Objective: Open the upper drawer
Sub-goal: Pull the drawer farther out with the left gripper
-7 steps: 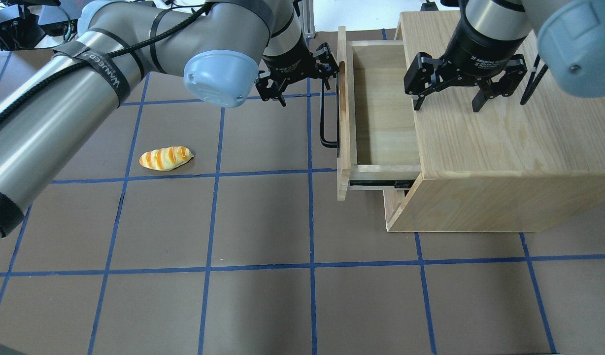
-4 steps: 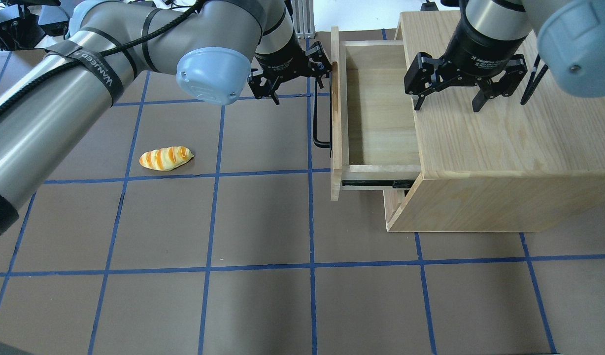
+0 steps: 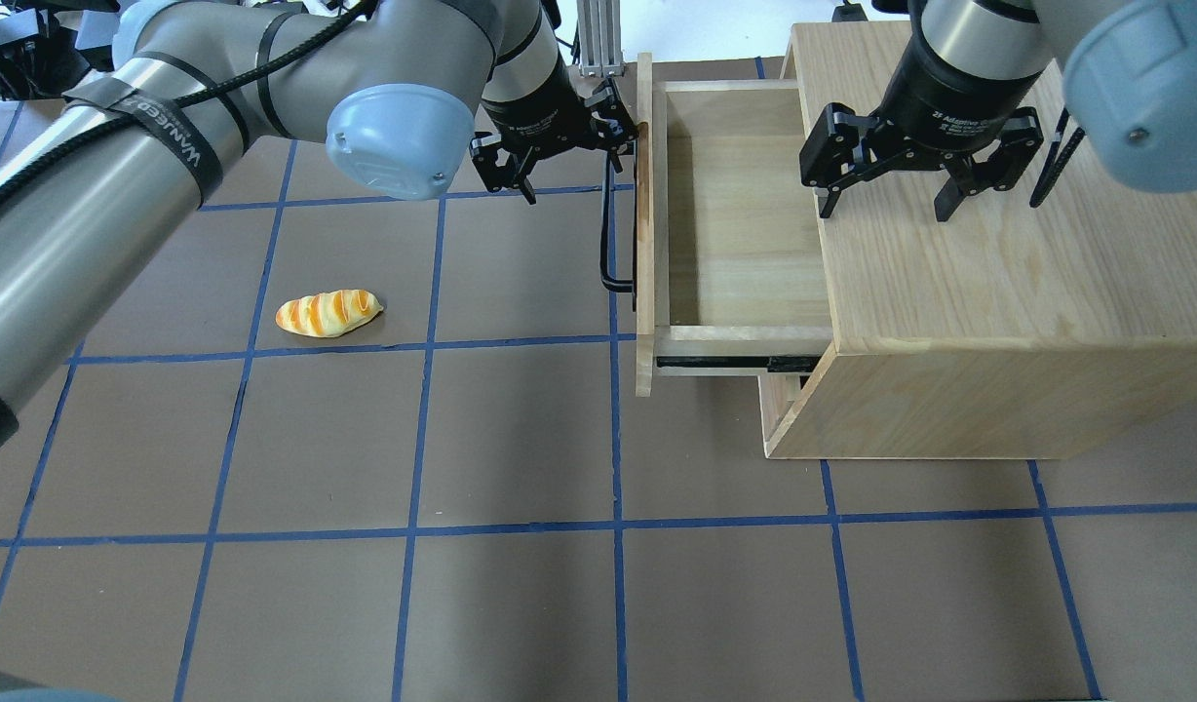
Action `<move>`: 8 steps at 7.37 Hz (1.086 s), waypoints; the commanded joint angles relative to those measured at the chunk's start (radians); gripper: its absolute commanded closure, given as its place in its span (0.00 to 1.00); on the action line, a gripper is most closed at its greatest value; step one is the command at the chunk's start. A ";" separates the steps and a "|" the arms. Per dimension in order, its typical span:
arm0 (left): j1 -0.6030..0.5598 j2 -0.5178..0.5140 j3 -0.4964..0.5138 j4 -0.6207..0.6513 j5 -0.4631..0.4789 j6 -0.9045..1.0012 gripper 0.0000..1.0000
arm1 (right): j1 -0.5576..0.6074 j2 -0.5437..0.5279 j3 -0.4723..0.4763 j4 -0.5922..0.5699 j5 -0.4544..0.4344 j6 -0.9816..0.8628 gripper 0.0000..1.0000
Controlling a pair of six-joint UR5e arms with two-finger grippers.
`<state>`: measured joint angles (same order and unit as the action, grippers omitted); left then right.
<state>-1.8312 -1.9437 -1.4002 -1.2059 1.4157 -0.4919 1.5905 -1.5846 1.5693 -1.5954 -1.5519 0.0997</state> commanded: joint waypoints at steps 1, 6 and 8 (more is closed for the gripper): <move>0.007 0.005 0.000 -0.004 0.000 0.009 0.00 | 0.000 0.000 0.000 0.000 0.000 0.000 0.00; 0.013 0.003 -0.003 -0.006 0.005 0.016 0.00 | 0.000 0.000 0.000 0.000 0.001 0.000 0.00; 0.026 0.008 -0.002 -0.012 0.006 0.018 0.00 | 0.000 0.000 0.000 0.000 0.001 0.000 0.00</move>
<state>-1.8150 -1.9401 -1.4023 -1.2136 1.4214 -0.4751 1.5907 -1.5846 1.5692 -1.5953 -1.5517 0.0997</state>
